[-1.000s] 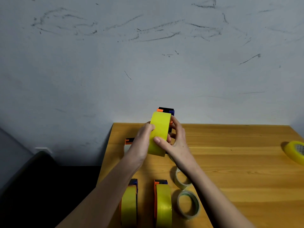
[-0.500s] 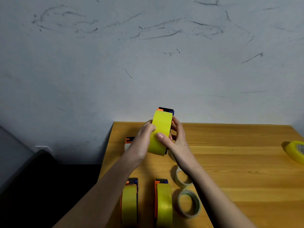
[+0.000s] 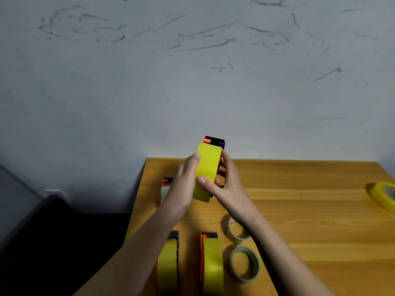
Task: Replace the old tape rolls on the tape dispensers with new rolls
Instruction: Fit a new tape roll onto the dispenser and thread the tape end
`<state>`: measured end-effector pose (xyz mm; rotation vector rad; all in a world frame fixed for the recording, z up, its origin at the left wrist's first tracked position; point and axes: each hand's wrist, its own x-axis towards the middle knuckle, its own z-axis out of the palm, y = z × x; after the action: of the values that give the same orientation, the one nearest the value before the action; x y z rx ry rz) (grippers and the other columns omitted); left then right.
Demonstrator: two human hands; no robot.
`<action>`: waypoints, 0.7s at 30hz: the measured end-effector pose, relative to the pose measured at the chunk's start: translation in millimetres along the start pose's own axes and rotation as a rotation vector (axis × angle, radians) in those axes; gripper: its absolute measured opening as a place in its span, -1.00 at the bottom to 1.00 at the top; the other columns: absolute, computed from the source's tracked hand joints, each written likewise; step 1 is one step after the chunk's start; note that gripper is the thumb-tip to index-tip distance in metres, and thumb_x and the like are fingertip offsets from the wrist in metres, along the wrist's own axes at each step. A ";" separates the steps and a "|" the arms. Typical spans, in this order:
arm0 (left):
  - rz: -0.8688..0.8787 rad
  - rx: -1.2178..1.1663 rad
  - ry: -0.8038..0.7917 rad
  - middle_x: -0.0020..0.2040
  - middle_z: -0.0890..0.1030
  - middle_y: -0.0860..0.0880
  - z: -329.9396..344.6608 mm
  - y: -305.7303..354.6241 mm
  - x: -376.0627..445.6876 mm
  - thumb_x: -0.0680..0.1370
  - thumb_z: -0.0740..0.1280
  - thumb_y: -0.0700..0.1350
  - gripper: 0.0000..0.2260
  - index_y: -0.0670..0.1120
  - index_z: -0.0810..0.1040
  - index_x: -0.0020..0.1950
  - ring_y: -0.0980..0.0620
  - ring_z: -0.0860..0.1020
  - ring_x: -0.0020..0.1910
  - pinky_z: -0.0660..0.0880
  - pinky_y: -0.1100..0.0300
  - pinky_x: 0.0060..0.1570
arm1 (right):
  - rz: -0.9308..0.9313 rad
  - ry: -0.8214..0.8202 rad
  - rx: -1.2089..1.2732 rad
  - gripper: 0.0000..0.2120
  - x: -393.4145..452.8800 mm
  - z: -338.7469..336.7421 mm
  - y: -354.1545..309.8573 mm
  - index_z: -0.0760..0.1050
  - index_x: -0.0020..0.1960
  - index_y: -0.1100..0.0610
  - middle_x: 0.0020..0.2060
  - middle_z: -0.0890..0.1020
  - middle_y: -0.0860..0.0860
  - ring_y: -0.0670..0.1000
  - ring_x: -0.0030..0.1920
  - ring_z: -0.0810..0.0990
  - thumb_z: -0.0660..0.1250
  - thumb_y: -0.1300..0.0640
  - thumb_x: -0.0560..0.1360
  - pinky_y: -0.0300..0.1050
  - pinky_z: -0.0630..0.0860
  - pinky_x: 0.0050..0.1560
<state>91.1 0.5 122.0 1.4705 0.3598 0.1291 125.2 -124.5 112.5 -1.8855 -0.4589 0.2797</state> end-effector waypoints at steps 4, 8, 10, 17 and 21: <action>0.078 -0.014 0.012 -0.06 0.65 -0.20 3.4 6.9 -0.4 0.37 0.01 0.48 -0.33 0.03 0.64 0.03 -0.24 0.60 -0.04 0.50 -0.19 0.05 | -0.127 0.095 -0.167 0.00 -7.5 -10.1 -17.4 0.01 0.53 -0.16 0.43 0.20 -0.21 -0.24 0.43 0.21 0.35 -0.42 0.23 -0.15 0.32 0.39; 0.134 0.077 0.005 -0.11 0.63 -0.10 3.0 8.6 -7.5 0.42 -0.07 0.38 -0.43 0.06 0.60 -0.08 -0.11 0.59 -0.08 0.52 -0.11 -0.05 | -0.229 0.089 -0.361 -0.32 -11.4 -24.6 -45.0 0.26 0.44 -0.17 0.34 0.38 -0.24 -0.28 0.31 0.35 0.33 -0.28 0.38 -0.44 0.28 0.13; 0.176 0.205 0.065 0.15 0.58 -0.02 3.4 11.0 -17.1 0.48 0.00 0.35 -0.66 0.22 0.47 -0.05 -0.07 0.52 0.19 0.45 -0.08 0.21 | -0.227 0.102 -0.523 -0.41 -10.4 -27.1 -50.7 0.32 0.42 -0.13 0.32 0.45 -0.18 -0.16 0.28 0.43 0.35 -0.20 0.43 -0.34 0.32 0.07; 0.536 0.468 0.084 -0.16 0.64 -0.34 -4.2 13.4 -20.5 0.47 0.17 -0.25 -0.80 -0.13 0.41 0.08 -0.12 0.62 -0.21 0.55 0.10 -0.33 | -0.239 0.138 -0.593 -0.37 -15.7 -30.9 -59.9 0.36 0.42 -0.11 0.26 0.56 -0.11 -0.08 0.20 0.55 0.35 -0.22 0.39 -0.14 0.49 0.15; 0.638 0.562 0.133 -0.27 0.56 -0.40 -2.9 22.7 -28.3 0.50 0.05 -0.17 -0.92 -0.13 0.30 -0.08 -0.13 0.30 -0.17 0.29 -0.01 -0.24 | -0.236 0.166 -0.510 -0.38 -17.0 -32.4 -58.9 0.44 0.36 -0.12 0.20 0.61 -0.14 -0.14 0.17 0.57 0.34 -0.29 0.34 -0.10 0.53 0.16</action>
<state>66.6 -3.0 148.7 2.1027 0.0115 0.6829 112.6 -141.5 178.6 -2.2968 -0.6779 -0.1684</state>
